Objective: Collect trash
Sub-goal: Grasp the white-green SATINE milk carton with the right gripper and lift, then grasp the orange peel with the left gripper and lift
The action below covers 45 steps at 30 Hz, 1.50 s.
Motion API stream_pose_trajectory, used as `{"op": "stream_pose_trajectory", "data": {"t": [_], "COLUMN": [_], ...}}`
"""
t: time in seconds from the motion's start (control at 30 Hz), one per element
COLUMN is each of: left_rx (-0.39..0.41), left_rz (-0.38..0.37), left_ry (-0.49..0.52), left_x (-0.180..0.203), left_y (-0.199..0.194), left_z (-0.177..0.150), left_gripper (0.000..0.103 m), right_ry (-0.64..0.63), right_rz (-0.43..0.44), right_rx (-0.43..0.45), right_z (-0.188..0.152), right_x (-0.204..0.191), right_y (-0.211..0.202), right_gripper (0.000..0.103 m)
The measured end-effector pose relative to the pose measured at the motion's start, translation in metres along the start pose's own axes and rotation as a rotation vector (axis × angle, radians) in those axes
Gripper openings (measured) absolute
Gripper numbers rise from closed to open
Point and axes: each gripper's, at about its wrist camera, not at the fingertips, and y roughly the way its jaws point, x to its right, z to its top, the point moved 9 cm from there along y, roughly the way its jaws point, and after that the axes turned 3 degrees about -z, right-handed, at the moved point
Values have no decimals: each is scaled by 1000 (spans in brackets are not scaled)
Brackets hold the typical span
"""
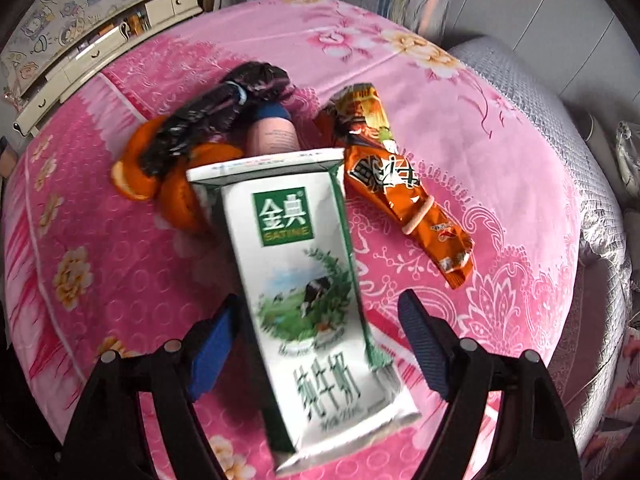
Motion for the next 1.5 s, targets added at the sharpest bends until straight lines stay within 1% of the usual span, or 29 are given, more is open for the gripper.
{"op": "stream_pose_trajectory", "data": {"t": [0.13,0.2,0.23,0.27,0.37,0.47,0.53,0.6,0.67,0.83,0.9,1.07,1.17,1.2,1.23,1.27,1.3,1.43,1.5], "left_rx": [-30,-49,-55,-61,-72,-88,-101,-111,-124,-158,-179,-249,-293,-309,-319,-334,-351,-387,-403], "left_rz": [9,17,20,20,25,32,24,31,41,18,13,36,41,49,56,55,52,75,72], "left_ry": [-38,-45,-49,-52,-53,-45,-37,-20,-3,-4,15,81,75,67,60,54,48,49,52], "left_x": [-11,-14,-15,-15,-15,-12,-8,-6,-4,4,9,16,16,14,14,14,14,13,14], "left_y": [8,12,14,14,18,22,26,31,38,57,68,104,123,132,136,142,148,166,173], "left_z": [-7,-10,-11,-11,-11,-10,-10,-9,-8,-1,0,-1,-2,-1,-1,-1,-1,-4,-5], "left_gripper": [95,95,95,95,95,95,95,95,95,95,95,94,93,89,81,79,79,79,79], "right_ry": [36,43,47,52,72,92,102,95,104,228,280,335,361,363,365,366,366,370,371], "right_rz": [50,49,50,61,71,83,121,181,218,293,321,362,381,385,388,382,374,391,394], "right_rx": [-12,-18,-20,-19,-12,9,36,67,89,194,240,315,345,349,356,362,366,378,386], "right_z": [9,11,12,12,13,9,6,0,-7,-30,-44,-73,-87,-91,-93,-95,-96,-101,-104], "right_x": [-3,-3,-3,-4,-8,-12,-18,-29,-37,-31,-27,-28,-30,-33,-33,-33,-33,-35,-36], "right_y": [12,17,20,21,21,14,2,-13,-26,-64,-79,-107,-120,-123,-125,-127,-129,-133,-135], "right_gripper": [73,72,69,57,54,53,53,53,53,53,53,53,53,53,53,53,53,53,53]}}
